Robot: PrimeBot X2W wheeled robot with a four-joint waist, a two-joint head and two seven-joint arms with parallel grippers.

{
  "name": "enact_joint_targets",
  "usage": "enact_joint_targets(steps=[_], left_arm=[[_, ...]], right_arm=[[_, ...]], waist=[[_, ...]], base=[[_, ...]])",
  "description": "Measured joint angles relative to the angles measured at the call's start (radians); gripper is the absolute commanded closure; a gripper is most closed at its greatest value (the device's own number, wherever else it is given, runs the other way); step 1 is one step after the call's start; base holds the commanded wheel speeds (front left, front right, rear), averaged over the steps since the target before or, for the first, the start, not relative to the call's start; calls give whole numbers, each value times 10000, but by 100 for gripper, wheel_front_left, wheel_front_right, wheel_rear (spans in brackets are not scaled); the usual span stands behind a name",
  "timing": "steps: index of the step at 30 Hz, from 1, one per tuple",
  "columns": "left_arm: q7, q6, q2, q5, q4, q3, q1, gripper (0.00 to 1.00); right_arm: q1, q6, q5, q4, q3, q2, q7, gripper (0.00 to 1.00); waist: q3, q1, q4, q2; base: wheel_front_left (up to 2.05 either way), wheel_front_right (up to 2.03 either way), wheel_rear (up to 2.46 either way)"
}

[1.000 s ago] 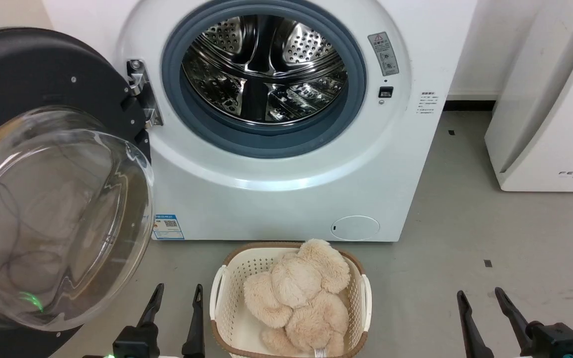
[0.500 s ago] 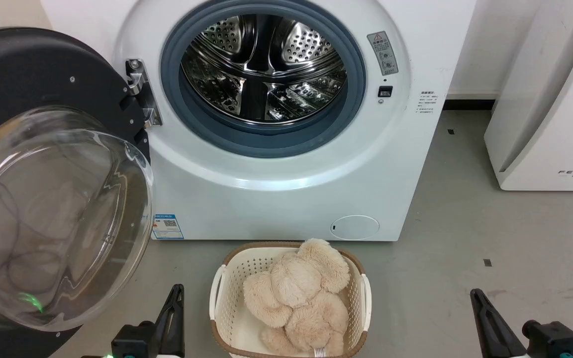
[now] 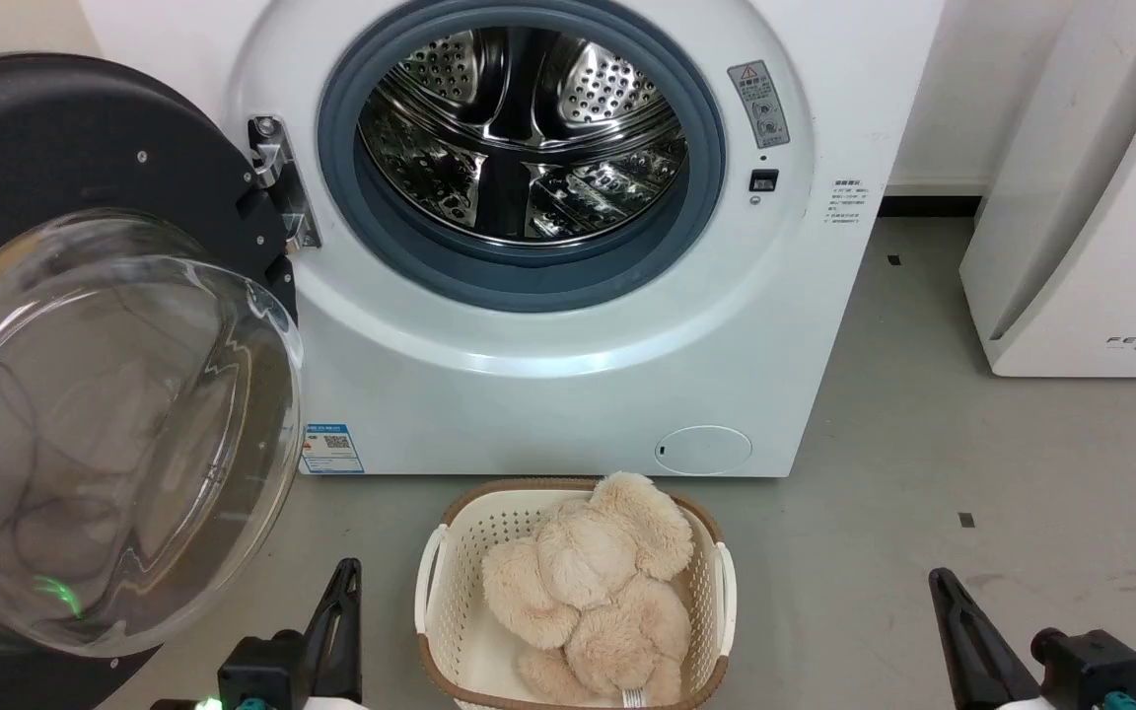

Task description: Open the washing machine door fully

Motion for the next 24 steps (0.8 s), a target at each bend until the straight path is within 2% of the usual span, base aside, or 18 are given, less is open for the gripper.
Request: enact_joint_targets(steps=[24], left_arm=[[514, -186, -157, 339, -313, 320, -165, 100]], right_arm=[[-346, 0, -180, -151, 54, 0, 276, 100]], waist=[[31, 0, -7, 0]], base=[[0, 0, 0]])
